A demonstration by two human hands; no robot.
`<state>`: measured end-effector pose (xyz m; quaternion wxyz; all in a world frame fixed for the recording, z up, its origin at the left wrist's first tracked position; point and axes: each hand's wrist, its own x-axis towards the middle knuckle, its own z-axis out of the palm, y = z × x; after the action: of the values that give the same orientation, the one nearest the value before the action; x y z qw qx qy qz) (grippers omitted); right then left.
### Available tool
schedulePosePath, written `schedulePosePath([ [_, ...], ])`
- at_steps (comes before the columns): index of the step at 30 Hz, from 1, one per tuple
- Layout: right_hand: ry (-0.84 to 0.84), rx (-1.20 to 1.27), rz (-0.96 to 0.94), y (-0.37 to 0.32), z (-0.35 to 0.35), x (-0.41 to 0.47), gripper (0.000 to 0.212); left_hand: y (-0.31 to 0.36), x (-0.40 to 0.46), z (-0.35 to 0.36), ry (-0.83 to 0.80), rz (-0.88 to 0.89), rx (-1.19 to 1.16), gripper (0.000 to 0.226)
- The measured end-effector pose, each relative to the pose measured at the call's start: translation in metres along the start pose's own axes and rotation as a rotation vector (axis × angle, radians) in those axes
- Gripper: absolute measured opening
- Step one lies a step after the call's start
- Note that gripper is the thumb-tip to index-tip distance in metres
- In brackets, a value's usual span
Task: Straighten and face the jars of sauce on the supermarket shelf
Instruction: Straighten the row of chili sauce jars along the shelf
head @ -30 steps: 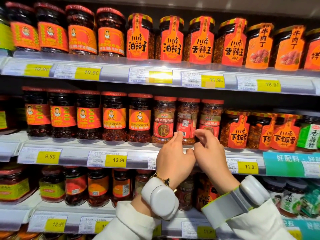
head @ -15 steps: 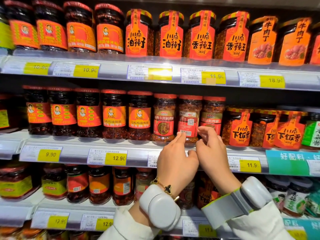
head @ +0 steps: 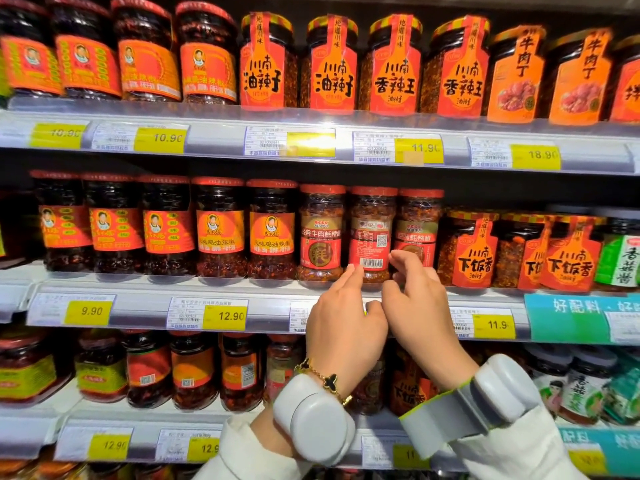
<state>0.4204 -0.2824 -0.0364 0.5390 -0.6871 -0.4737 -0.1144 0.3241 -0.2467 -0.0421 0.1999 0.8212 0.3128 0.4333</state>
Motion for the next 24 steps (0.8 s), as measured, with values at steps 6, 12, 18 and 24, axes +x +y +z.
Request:
schedulePosePath([
  [6, 0.068, 0.015, -0.025, -0.002, -0.001, -0.003, 0.041, 0.0, 0.008, -0.001, -0.03, -0.046, -0.016, 0.061],
  [12, -0.042, 0.089, 0.026, -0.002, -0.004, 0.002, 0.049, 0.003, 0.002, 0.001, 0.029, -0.033, -0.041, 0.054],
  [18, 0.053, 0.062, -0.03, -0.003, -0.003, 0.0, 0.042, 0.004, 0.01, 0.0, -0.017, -0.051, -0.051, 0.063],
  [24, -0.035, 0.124, 0.027, -0.001, -0.004, 0.002, 0.044, 0.004, 0.014, 0.0, -0.07, -0.098, -0.053, 0.067],
])
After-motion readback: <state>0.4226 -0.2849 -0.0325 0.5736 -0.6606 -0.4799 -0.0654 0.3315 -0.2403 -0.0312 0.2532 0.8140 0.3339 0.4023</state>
